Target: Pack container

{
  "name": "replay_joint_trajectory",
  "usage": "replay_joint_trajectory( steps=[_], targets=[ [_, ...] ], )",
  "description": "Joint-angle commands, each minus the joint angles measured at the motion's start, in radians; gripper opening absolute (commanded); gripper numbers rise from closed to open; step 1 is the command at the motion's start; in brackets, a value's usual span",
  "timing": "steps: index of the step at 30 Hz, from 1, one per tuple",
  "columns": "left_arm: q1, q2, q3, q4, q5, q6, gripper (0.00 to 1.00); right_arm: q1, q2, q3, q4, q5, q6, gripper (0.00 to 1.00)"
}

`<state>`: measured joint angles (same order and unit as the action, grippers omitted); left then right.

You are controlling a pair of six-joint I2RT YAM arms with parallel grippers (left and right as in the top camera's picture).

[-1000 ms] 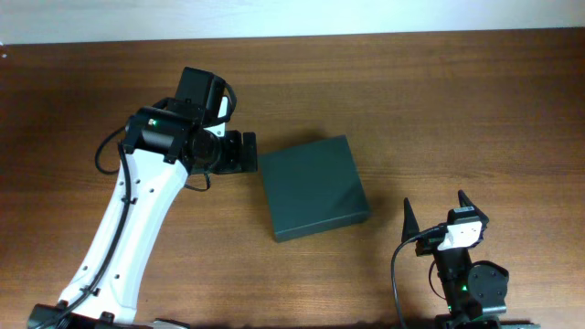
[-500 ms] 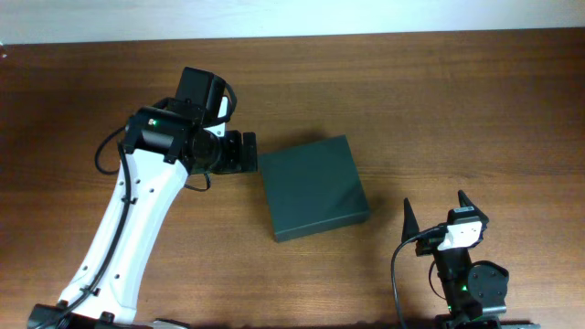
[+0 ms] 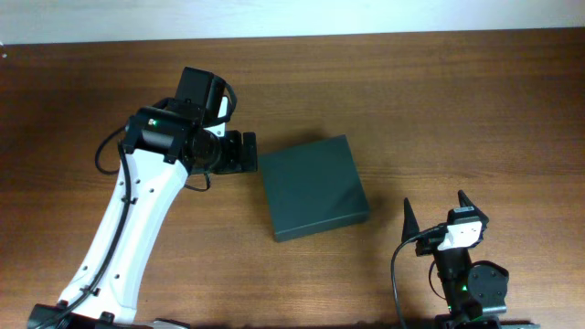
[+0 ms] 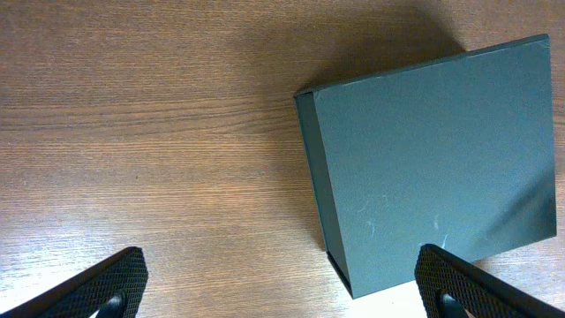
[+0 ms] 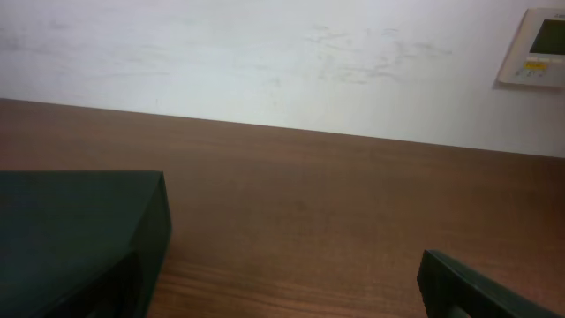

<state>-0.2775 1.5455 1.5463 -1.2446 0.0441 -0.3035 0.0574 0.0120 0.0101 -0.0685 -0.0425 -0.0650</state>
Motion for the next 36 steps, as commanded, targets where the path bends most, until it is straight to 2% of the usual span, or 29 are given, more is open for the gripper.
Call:
replay_joint_trajectory(
  steps=[1, 14, 18, 23, 27, 31, 36],
  targets=[
    [0.005, -0.009, -0.006, -0.001, -0.008, 0.002, 0.99, -0.005, -0.009, -0.005, -0.007, -0.006, -0.006, 0.99],
    [0.005, -0.009, -0.006, -0.018, -0.008, 0.002, 0.99, -0.005, -0.009, -0.005, -0.007, -0.006, -0.006, 0.99],
    [0.005, -0.035, -0.006, 0.022, -0.008, 0.002, 0.99, -0.005, -0.009, -0.005, -0.007, -0.006, -0.006, 0.99],
    [0.004, -0.114, -0.013, 0.167, -0.011, 0.015, 0.99, -0.005, -0.009, -0.005, -0.007, -0.006, -0.006, 0.99],
    [0.005, -0.198, -0.068, 0.309, -0.015, 0.098, 0.99, -0.005, -0.009, -0.005, -0.007, -0.006, -0.006, 0.99],
    [0.006, -0.314, -0.211, 0.459, -0.026, 0.145, 0.99, -0.005, -0.009, -0.005, -0.007, -0.006, -0.006, 0.99],
    [0.053, -0.510, -0.494, 0.640, -0.023, 0.143, 0.99, -0.005, -0.009, -0.005, -0.006, -0.006, -0.006, 0.99]
  ],
)
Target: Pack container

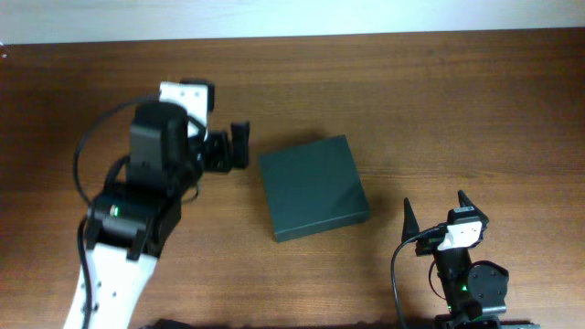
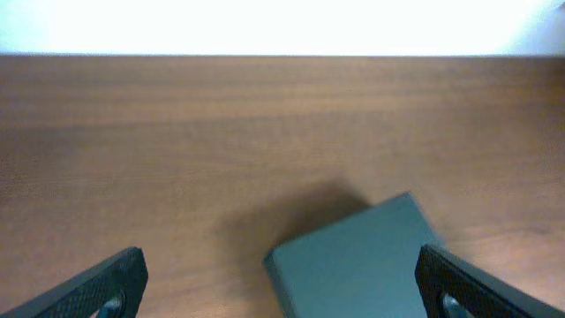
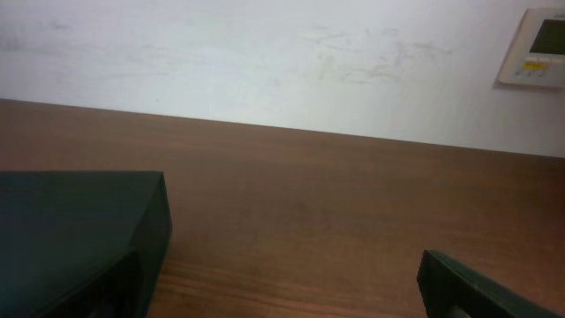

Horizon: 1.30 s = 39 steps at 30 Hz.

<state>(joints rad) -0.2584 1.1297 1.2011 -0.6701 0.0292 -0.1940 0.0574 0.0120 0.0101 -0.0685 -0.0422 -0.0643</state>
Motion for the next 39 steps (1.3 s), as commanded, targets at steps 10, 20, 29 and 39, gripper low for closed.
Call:
replay_joint_trajectory(
  steps=[10, 20, 29, 39],
  targets=[
    [0.239, -0.480, -0.600, 0.364, 0.144, 0.027, 0.99, -0.005, -0.009, -0.005, -0.007, -0.006, -0.007, 0.99],
    [0.259, -0.717, -0.866, 0.682, 0.156, 0.027, 0.99, -0.005, -0.009, -0.005, -0.007, -0.006, -0.007, 0.99],
    [0.250, -0.851, -1.023, 0.940, 0.155, 0.027, 0.99, -0.005, -0.009, -0.005, -0.007, -0.006, -0.007, 0.99],
    [0.250, -1.020, -1.091, 1.020, 0.154, 0.024, 0.99, -0.005, -0.009, -0.005, -0.007, -0.006, -0.007, 0.99]
  ],
)
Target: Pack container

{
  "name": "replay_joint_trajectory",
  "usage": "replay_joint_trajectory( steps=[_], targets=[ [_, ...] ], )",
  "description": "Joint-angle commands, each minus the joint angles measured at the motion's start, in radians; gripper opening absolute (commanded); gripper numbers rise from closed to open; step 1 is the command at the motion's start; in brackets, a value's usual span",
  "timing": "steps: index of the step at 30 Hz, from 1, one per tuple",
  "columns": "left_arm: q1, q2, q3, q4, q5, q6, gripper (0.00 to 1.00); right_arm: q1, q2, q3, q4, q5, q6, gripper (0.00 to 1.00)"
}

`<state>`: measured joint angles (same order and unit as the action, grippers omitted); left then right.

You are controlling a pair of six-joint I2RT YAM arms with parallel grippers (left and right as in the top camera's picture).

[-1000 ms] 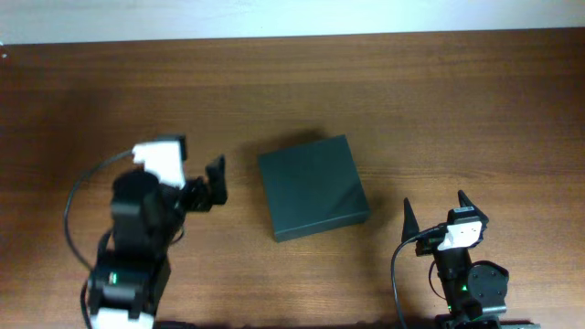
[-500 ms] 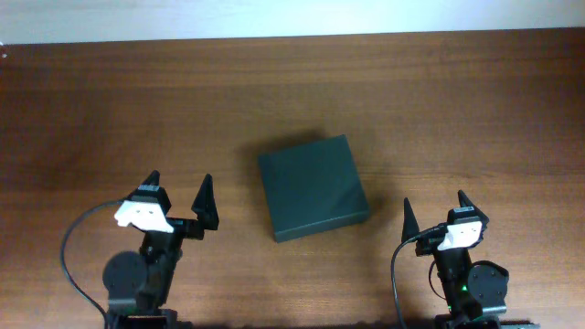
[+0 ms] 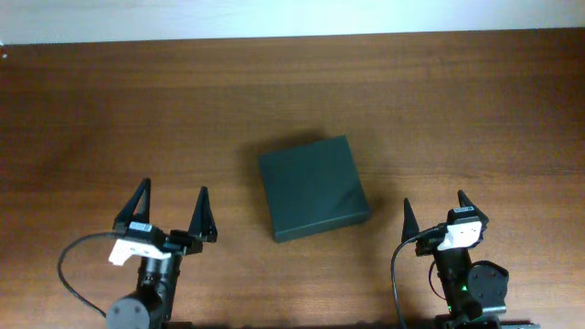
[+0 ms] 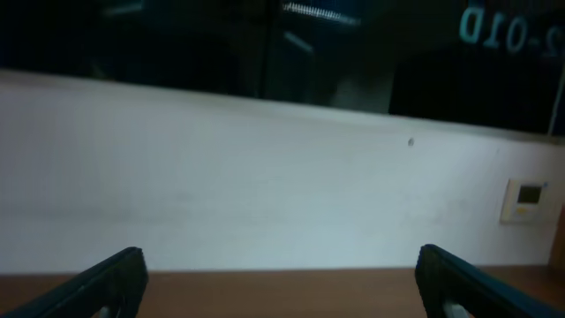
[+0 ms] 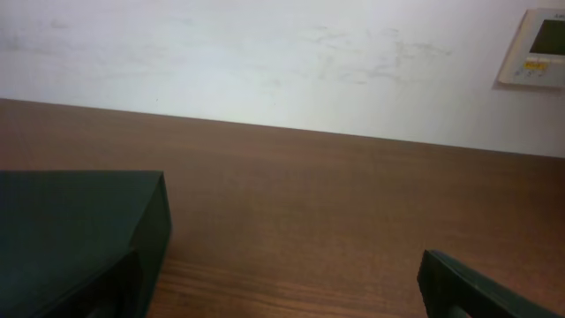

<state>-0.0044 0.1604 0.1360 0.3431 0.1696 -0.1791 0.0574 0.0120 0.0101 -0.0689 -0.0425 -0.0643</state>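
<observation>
A dark green closed box lies flat in the middle of the wooden table, its lid on. My left gripper stands open at the near left edge, well left of the box, fingers pointing away, nothing between them. In the left wrist view the gripper faces the white wall and only a strip of table shows. My right gripper stands open at the near right edge, a little right of the box. The right wrist view shows the box's corner at the lower left, with one fingertip at the lower right.
The wooden table stretches back to a white wall. A small wall panel hangs at the right, also seen in the left wrist view as the panel. A dark window band runs above the wall.
My left arm has drawn back from beside the box's left edge to the near left edge of the table, gripper still open. The box and the right arm have not moved.
First my left gripper hovered open right at the box's left side, looking down on the closed lid. Then it stood higher and farther left, the box only partly in its view. Now the left arm rests at the table's near edge, the box lying where it was.
</observation>
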Motion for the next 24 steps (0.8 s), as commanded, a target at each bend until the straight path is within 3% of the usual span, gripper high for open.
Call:
replay_joint_trajectory(
  steps=[1, 15, 24],
  targets=[
    [-0.004, -0.064, -0.031, 0.007, 0.013, 0.009, 0.99, -0.005, -0.009, -0.005, -0.006, -0.006, -0.007, 0.99],
    [-0.004, -0.156, -0.090, 0.020, 0.005, 0.010, 0.99, -0.005, -0.009, -0.005, -0.006, -0.006, -0.007, 0.99],
    [-0.004, -0.156, -0.127, -0.055, -0.167, 0.009, 0.99, -0.005, -0.009, -0.005, -0.006, -0.006, -0.007, 0.99]
  ],
)
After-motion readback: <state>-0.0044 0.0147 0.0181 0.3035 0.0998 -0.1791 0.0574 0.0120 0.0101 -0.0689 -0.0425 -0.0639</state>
